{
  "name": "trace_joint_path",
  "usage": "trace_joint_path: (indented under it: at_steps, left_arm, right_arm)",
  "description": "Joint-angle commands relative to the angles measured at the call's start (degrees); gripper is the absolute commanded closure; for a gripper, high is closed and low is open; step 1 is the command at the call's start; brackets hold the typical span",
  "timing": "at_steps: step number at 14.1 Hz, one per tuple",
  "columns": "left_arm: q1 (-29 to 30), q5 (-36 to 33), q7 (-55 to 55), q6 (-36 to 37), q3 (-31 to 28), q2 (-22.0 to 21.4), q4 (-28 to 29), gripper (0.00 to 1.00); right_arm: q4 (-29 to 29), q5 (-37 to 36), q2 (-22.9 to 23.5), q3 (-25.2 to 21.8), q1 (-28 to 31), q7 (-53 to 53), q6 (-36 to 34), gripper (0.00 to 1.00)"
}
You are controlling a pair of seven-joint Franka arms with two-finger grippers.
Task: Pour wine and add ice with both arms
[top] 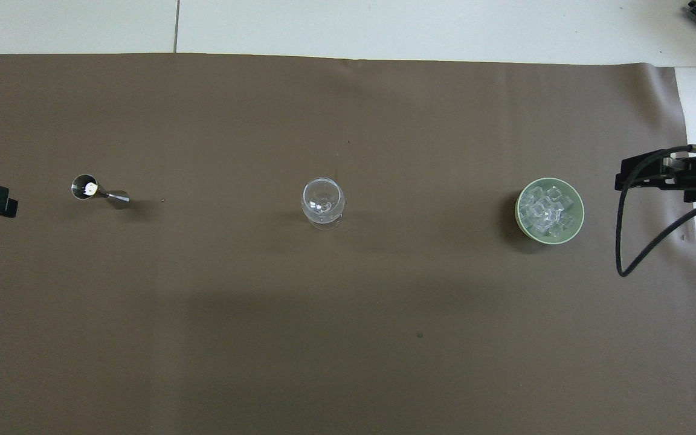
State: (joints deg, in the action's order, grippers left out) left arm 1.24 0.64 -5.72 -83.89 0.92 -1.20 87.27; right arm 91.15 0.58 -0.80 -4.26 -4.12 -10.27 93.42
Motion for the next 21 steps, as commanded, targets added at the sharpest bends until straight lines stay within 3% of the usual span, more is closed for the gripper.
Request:
trace_joint_path:
  at_steps: [1, 21]
  left_arm:
    - [0.52, -0.90, -0.87, -0.40, -0.13, -0.91, 0.71, 0.00]
    - [0.08, -0.55, -0.78, -1.72, 0.13, -0.82, 0.71, 0.00]
  right_arm:
    - [0.25, 1.00, -0.34, 0.22, 0.61, 1.39, 0.18, 0.00]
    - [0.25, 1.00, -0.34, 0.22, 0.61, 1.30, 0.18, 0.00]
